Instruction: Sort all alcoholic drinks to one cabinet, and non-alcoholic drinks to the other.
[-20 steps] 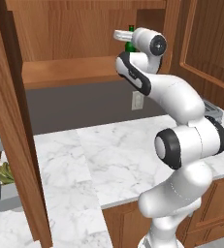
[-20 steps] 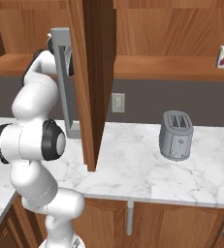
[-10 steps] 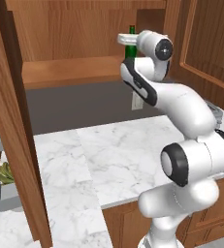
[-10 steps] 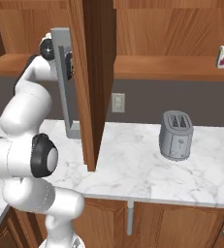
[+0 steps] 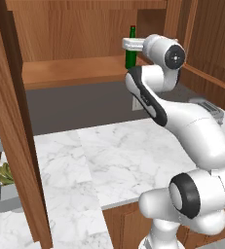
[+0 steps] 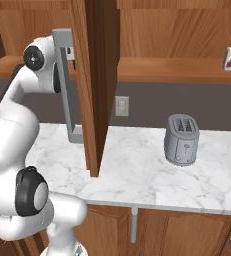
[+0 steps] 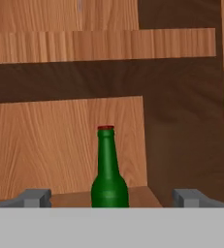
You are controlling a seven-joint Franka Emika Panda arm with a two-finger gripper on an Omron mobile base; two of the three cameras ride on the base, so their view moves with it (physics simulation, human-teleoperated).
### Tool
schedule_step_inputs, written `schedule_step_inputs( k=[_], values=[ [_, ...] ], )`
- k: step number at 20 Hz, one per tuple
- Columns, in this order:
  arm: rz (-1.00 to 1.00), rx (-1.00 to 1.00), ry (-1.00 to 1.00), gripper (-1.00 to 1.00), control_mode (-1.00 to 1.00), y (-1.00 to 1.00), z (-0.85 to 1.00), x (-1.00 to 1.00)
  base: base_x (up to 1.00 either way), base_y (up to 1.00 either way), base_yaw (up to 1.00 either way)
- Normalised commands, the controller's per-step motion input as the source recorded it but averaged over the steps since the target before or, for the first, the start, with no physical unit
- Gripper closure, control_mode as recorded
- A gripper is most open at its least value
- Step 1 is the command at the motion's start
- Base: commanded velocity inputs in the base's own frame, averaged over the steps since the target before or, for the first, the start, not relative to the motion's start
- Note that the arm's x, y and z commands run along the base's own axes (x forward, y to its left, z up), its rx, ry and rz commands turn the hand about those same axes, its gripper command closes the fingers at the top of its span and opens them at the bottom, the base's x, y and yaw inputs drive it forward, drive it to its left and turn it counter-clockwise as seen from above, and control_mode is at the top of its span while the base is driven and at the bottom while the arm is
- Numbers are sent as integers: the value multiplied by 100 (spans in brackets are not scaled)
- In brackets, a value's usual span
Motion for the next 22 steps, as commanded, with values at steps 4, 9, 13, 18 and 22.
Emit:
schedule_step_inputs(
  k=[4,9,13,18,22],
  values=[
    [0,0,9,-100,-100,0,3,-100,0,0,0],
    [0,0,21,-100,-100,0,20,-100,0,0,0],
    [0,0,33,-100,-100,0,33,-100,0,0,0],
    [0,0,35,-100,-100,0,2,-100,0,0,0],
    [0,0,35,-100,-100,0,-9,-100,0,0,0]
  ],
)
